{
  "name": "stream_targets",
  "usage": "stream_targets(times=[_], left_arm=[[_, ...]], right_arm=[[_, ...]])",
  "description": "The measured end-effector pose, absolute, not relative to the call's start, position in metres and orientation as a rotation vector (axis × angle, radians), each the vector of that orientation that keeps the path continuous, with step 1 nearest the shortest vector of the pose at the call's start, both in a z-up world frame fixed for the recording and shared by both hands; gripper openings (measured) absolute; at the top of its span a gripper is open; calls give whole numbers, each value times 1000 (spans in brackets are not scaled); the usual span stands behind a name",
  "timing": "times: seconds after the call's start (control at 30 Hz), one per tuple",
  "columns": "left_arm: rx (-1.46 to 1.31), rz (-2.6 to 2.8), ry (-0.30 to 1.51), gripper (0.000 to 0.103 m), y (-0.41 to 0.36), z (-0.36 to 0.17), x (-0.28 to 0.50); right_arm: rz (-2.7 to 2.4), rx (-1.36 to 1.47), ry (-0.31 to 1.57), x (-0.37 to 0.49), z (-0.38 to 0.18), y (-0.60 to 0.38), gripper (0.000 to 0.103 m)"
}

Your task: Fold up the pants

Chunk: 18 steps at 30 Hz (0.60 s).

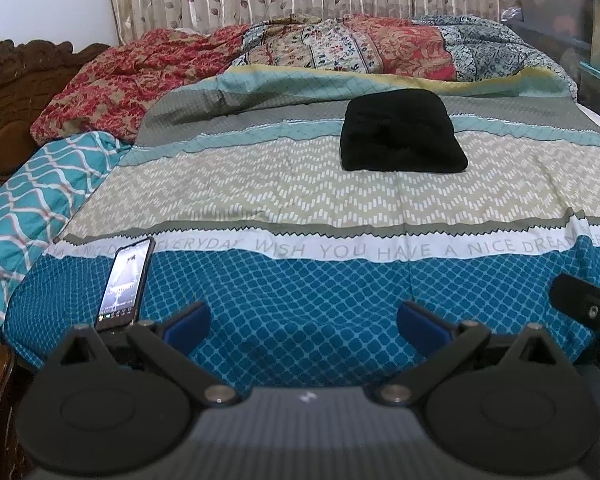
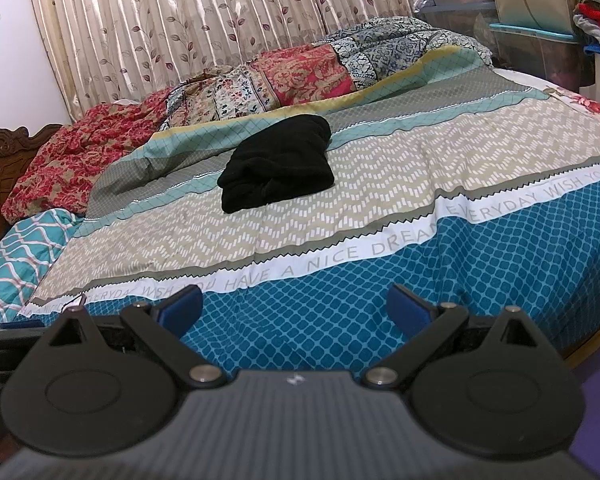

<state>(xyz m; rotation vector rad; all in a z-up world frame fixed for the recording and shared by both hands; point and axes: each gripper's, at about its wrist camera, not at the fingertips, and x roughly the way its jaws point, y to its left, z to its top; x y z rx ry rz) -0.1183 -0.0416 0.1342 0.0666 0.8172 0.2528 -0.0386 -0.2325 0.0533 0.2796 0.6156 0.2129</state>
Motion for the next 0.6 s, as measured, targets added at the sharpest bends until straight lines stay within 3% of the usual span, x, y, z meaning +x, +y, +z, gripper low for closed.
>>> stream_targets(times=[0.6], left_arm=[[121, 241, 849, 103, -49, 129, -116]], right_arm=[[213, 278, 615, -38, 53, -233, 100]])
